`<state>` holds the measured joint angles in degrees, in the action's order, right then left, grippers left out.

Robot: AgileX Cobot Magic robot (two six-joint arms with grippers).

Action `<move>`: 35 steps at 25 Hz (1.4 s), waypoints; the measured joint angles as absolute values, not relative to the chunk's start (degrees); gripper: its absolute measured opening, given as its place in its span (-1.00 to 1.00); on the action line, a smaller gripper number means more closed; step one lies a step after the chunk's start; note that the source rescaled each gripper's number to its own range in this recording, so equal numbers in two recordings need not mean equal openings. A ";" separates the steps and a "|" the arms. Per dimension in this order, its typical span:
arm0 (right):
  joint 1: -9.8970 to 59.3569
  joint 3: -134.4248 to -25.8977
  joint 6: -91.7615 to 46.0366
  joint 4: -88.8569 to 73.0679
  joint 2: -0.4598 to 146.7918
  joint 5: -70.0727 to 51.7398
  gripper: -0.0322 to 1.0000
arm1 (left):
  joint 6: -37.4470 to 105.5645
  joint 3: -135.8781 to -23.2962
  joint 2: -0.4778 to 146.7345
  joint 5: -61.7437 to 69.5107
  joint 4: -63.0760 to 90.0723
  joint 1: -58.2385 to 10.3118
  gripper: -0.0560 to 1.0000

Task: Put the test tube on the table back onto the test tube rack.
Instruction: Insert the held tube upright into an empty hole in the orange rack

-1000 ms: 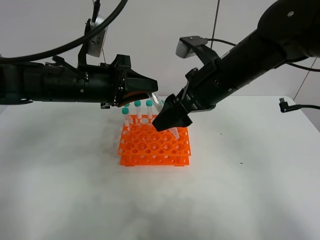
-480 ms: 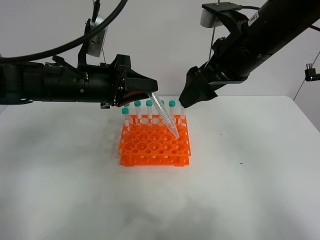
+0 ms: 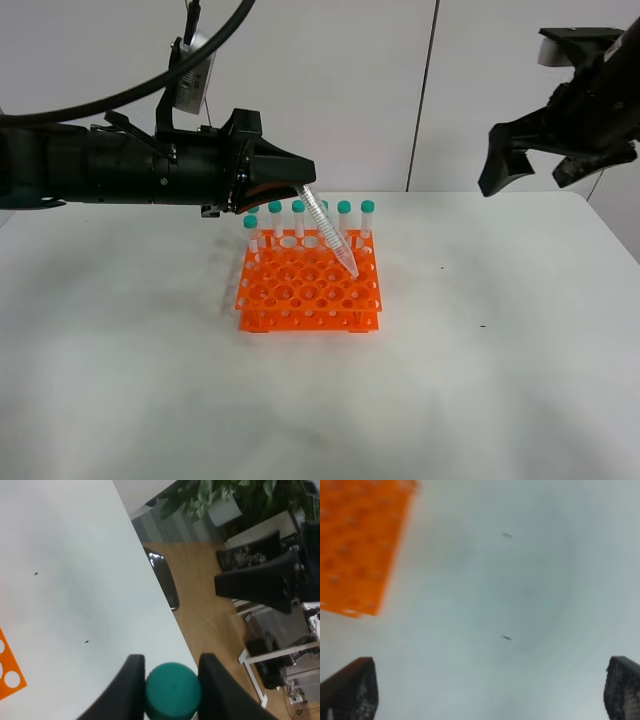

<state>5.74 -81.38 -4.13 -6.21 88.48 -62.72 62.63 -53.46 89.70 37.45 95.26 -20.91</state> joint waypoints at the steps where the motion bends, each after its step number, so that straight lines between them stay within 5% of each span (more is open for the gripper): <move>1: 4.39 -81.38 -4.04 -5.96 88.47 -63.42 1.00 | 62.63 -53.46 89.70 37.45 95.26 -20.91 -0.89; 6: -1.29 -81.38 -3.99 -4.88 88.47 -68.74 1.00 | 62.63 -53.46 89.70 37.45 95.26 -20.91 -0.89; 16: -1.58 -69.57 -6.00 -5.41 78.94 -69.30 1.00 | 62.63 -53.46 89.70 37.56 95.26 -20.91 -0.89; 35: -1.58 -28.84 -6.54 -6.72 22.04 -60.76 1.00 | 62.63 -53.46 89.70 37.62 95.26 -20.91 -0.89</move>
<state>-1.58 -28.84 -6.54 -6.72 22.04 -60.76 62.63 -53.46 89.70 37.62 95.26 -20.91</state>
